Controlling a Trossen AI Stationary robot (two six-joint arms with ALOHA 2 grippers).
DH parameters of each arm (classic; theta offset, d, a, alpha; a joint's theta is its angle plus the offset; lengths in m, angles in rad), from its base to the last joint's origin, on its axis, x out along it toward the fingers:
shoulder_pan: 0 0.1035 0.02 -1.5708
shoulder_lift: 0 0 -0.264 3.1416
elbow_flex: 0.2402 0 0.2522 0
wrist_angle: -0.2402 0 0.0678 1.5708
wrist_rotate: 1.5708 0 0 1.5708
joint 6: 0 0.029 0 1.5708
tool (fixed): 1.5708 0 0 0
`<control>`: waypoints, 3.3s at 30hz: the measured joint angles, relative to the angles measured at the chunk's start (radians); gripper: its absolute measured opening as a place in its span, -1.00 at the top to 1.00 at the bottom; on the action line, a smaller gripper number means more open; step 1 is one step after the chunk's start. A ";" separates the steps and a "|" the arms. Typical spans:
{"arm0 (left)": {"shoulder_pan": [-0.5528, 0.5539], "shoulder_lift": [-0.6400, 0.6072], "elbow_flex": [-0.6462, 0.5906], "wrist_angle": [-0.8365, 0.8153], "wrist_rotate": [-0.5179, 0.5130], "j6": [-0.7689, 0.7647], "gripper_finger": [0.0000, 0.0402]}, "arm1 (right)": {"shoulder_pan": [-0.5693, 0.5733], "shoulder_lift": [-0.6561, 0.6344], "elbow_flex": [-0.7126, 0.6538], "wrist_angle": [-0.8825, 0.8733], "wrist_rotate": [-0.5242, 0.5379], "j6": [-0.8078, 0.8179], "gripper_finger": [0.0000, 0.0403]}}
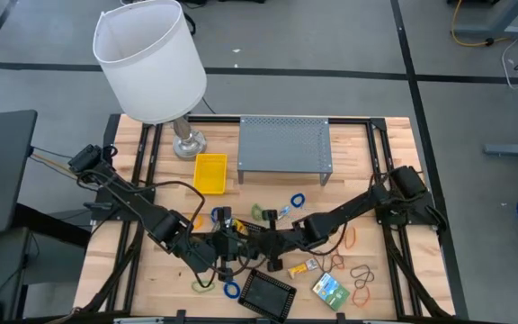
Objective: Pick & Place Office Desk Supplies
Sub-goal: Put the large yellow crayon box into the top black bin
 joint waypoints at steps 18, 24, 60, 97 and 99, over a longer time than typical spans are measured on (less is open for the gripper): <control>0.000 0.000 -0.002 -0.011 0.008 -0.001 0.58 | 0.023 -0.059 -0.001 -0.136 -0.072 -0.089 1.00; 0.000 0.000 -0.002 0.003 -0.003 -0.006 0.58 | -0.055 -0.051 0.000 -0.022 -0.118 -0.105 1.00; -0.007 0.001 -0.003 0.256 -0.069 0.183 0.58 | -0.180 0.123 0.003 0.132 -0.354 -0.131 1.00; -0.007 0.000 -0.002 0.408 -0.036 0.313 0.58 | -0.200 0.203 0.002 0.352 -0.327 -0.112 1.00; -0.007 0.000 -0.002 0.409 -0.033 0.313 0.58 | -0.194 0.196 0.001 0.346 -0.324 -0.123 1.00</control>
